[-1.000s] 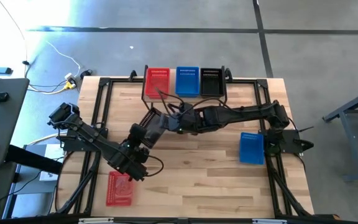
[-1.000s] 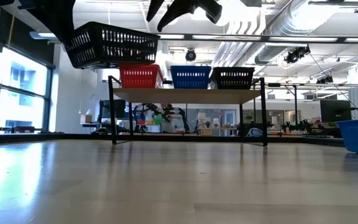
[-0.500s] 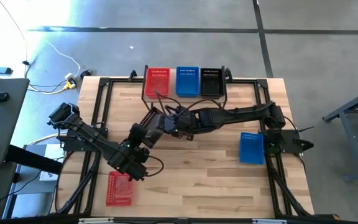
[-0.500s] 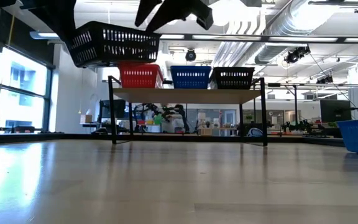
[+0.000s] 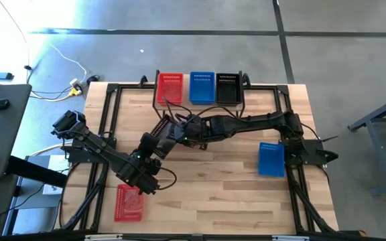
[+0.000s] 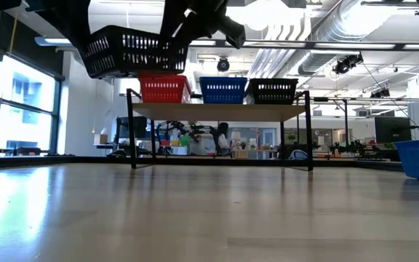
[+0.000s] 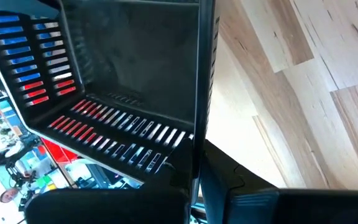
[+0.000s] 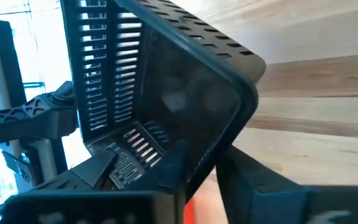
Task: Stack baskets on shelf by color
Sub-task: Stack the black basket on top of the black basket on the shelf
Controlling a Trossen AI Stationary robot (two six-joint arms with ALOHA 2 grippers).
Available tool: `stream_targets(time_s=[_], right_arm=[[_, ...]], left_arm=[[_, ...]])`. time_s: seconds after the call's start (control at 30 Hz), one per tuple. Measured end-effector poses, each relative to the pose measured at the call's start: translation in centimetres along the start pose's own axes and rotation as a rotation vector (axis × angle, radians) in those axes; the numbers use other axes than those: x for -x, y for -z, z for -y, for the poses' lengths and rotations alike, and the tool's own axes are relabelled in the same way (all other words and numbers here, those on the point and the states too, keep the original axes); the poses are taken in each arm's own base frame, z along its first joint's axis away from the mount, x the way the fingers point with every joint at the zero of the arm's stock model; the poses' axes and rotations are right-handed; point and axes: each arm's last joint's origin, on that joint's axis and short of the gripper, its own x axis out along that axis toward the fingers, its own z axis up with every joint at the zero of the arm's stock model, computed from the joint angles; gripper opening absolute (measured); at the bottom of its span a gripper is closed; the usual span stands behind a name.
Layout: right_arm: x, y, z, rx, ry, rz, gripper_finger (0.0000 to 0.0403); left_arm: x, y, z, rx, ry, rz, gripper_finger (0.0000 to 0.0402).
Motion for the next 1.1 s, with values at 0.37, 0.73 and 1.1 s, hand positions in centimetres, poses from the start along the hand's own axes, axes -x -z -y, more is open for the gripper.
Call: stream_targets(time_s=[0.37,0.73,1.1], right_arm=[[0.0,-0.1,0.0,0.046,-0.002,0.026,0.0003],[0.0,-0.2,0.5,0.067,0.047,0.048,0.0001],[0.3,-0.6,1.9,0.117,0.194,0.111,0.0000]], left_arm=[[0.0,0.0,-0.1,0.010,-0.023,0.004,0.0042],[0.0,-0.1,0.1,0.006,0.049,0.001,0.0130],[0.2,0.0,0.3,0.005,0.055,0.002,0.0170]])
